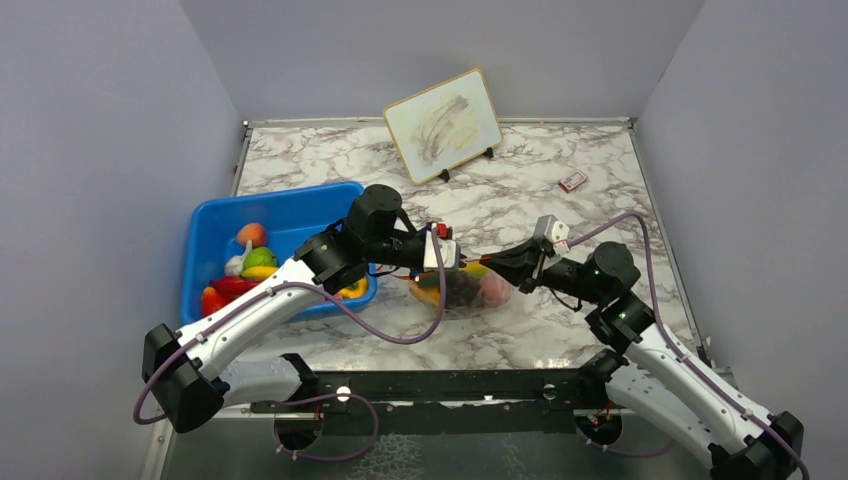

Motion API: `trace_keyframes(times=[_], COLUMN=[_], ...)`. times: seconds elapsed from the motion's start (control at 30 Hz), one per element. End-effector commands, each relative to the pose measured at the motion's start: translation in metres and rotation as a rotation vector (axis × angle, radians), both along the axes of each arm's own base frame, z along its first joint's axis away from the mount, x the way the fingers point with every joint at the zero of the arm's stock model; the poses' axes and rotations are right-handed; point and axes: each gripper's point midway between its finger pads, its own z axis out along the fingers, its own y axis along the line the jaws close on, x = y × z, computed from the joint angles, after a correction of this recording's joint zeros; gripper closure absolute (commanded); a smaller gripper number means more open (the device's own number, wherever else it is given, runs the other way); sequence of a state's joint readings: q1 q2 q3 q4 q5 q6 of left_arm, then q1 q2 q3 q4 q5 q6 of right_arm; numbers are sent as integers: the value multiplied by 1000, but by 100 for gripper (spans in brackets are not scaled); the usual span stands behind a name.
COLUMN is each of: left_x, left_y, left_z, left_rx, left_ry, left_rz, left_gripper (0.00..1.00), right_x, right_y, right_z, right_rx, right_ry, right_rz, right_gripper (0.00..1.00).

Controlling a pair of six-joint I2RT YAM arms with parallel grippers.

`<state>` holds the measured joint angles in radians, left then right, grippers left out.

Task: Place the food in the zip-top bag and seal the zipper
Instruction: Zip the zipper food storage bag at the center of the board.

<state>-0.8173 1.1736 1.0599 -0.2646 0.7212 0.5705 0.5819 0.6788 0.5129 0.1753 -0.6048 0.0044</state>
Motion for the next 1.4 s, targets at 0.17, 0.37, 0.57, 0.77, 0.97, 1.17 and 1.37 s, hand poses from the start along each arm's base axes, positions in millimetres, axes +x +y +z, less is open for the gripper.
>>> trace_keyframes(times=[0.17, 0.37, 0.57, 0.77, 0.97, 1.17, 1.37], left_x=[7, 10, 10, 9, 6, 11, 14], left_y=[24, 30, 43, 49, 63, 69, 73], left_z=[-27, -28, -36, -31, -42, -40, -40], left_rx=[92, 98, 114, 112, 147, 168, 195], left_ry=[14, 17, 30, 16, 14, 1, 0], left_rz=[93, 117, 164, 175, 216, 252, 272], left_gripper=[100, 100, 100, 100, 100, 100, 100], right_x=[22, 26, 33, 38, 48, 50, 51], right_y=[-21, -28, -42, -43, -60, -71, -84], right_z=[23, 22, 15, 16, 23, 33, 33], right_rx=[65, 71, 76, 85, 80, 102, 124], right_ry=[-12, -1, 46, 65, 56, 33, 29], right_rz=[-198, -248, -341, -369, -481, -534, -603], right_gripper=[99, 99, 99, 99, 99, 99, 99])
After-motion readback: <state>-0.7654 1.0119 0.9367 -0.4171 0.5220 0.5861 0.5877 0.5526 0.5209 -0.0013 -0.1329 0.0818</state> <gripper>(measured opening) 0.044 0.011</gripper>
